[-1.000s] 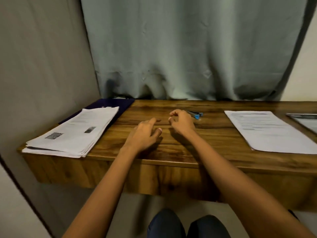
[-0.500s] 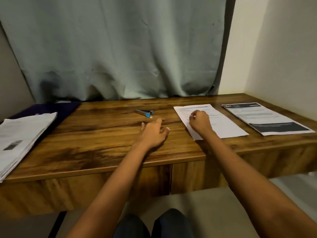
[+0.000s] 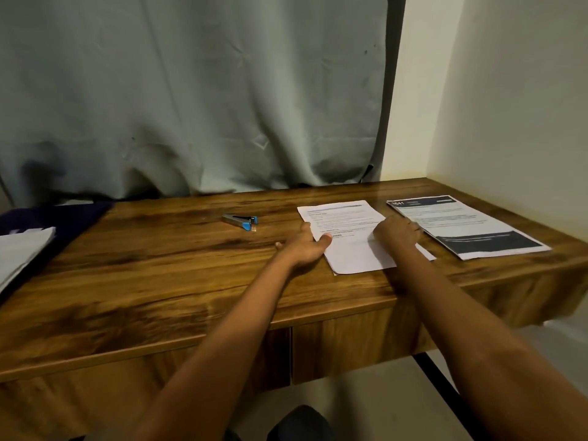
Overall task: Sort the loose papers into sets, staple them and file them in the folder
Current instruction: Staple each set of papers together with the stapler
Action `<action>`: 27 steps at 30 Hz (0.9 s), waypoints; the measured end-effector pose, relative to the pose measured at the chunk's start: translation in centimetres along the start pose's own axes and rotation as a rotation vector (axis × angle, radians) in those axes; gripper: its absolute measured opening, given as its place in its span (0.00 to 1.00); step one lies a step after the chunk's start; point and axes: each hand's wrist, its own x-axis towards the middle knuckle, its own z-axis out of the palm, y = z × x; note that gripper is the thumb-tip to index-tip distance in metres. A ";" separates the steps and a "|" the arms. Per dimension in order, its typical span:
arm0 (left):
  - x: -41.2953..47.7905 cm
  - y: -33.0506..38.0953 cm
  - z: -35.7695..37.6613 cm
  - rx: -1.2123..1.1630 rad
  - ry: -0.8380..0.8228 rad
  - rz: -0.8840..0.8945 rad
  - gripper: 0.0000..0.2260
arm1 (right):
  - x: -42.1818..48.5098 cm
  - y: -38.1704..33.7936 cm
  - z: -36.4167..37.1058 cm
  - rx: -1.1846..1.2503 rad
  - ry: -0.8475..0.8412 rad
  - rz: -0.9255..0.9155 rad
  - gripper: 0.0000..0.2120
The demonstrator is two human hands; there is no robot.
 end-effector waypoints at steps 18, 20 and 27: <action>1.7 -3.0 0.0 0.208 0.114 -0.037 0.30 | -1.5 -2.2 -0.8 0.178 -0.183 -0.092 0.16; 1.2 -3.3 -0.2 0.129 0.162 -0.026 0.29 | -1.6 -2.2 -1.0 0.288 -0.216 -0.072 0.15; -0.1 -3.4 -3.5 -0.564 0.358 -0.092 0.34 | -3.5 -3.5 -0.1 0.977 -0.271 -0.010 0.11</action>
